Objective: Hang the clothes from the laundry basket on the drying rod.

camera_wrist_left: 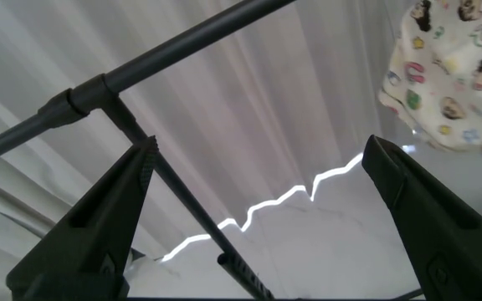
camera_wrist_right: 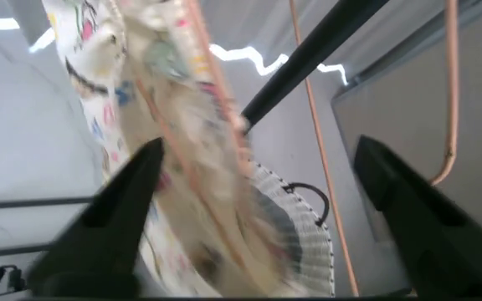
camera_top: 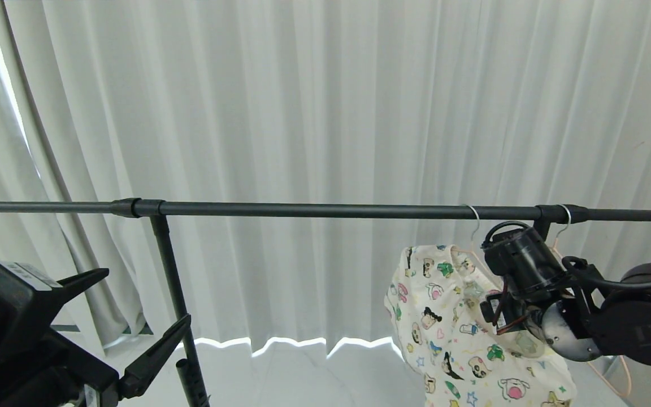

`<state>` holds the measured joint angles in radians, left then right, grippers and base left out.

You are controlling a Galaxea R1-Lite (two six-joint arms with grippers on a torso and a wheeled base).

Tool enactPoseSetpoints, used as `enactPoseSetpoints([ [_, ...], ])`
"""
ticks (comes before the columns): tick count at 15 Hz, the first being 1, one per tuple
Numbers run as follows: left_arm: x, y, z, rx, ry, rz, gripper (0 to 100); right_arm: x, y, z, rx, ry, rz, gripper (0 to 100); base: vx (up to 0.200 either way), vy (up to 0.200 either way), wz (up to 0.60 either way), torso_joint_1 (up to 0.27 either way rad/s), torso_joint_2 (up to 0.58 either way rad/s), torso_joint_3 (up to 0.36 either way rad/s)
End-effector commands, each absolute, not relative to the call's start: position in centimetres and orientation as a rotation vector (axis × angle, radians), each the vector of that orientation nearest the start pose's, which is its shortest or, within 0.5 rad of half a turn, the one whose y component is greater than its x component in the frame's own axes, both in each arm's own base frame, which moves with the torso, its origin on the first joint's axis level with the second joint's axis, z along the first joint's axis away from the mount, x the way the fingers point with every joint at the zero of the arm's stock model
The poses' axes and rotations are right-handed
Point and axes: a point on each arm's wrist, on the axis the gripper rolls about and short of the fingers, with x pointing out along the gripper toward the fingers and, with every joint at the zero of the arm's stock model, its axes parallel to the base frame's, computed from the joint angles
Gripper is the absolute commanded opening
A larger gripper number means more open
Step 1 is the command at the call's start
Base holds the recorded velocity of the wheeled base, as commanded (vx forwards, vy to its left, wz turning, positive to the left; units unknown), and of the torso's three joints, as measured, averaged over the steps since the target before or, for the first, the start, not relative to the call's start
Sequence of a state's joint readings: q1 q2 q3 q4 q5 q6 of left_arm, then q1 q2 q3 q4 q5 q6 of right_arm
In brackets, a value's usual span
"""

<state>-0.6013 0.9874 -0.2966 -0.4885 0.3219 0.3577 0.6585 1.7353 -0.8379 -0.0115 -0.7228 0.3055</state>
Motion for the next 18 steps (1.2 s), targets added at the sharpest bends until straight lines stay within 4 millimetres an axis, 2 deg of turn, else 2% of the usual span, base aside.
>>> enactPoseSetpoints([
  [1, 10.0, -6.0, 17.7, 0.443, 0.126, -0.308, 100, 21.8, 15.4, 15.4, -0.220, 0.597, -0.140, 100, 0.000, 0.000, 0.00, 0.000, 0.00, 0.000],
  [5, 10.2, -5.9, 17.6, 0.447, 0.140, -0.296, 100, 18.9, 14.4, 19.2, -0.144, 0.500, -0.074, 100, 0.000, 0.000, 0.00, 0.000, 0.00, 0.000],
  [8, 10.4, -5.0, 16.9, 0.449, 0.181, -0.204, 100, 17.5, 13.2, 21.0, -0.115, 0.443, -0.059, 100, 0.000, 0.000, 0.00, 0.000, 0.00, 0.000],
  [9, 10.3, -4.7, 16.7, 0.447, 0.188, -0.185, 100, 17.1, 12.5, 20.8, -0.159, 0.443, -0.071, 100, -0.200, 0.000, 0.00, 0.002, 0.00, 0.002],
  [11, 10.0, -4.2, 16.3, 0.449, 0.197, -0.145, 100, 16.4, 9.4, 20.8, -0.266, 0.440, -0.141, 100, -0.200, 0.000, 0.00, 0.012, 0.00, 0.000],
  [12, 10.0, -4.2, 16.3, 0.450, 0.199, -0.142, 100, 16.4, 9.3, 20.8, -0.268, 0.440, -0.144, 100, -0.200, 0.000, 0.00, 0.002, 0.00, 0.002],
  [13, 9.7, -3.5, 15.4, 0.457, 0.237, -0.070, 100, 16.3, 6.6, 20.9, -0.301, 0.438, -0.247, 100, -0.200, 0.000, 0.00, -0.002, 0.00, 0.002],
  [16, 8.6, -2.0, 13.2, 0.467, 0.315, 0.059, 100, 15.5, 3.5, 20.3, -0.297, 0.454, -0.386, 100, -0.200, 0.000, 0.00, -0.009, 0.00, 0.006],
  [18, 7.3, -0.7, 11.2, 0.462, 0.378, 0.164, 100, 14.4, 1.9, 18.6, -0.298, 0.504, -0.454, 100, -0.200, 0.000, 0.00, -0.002, 0.00, 0.002],
])
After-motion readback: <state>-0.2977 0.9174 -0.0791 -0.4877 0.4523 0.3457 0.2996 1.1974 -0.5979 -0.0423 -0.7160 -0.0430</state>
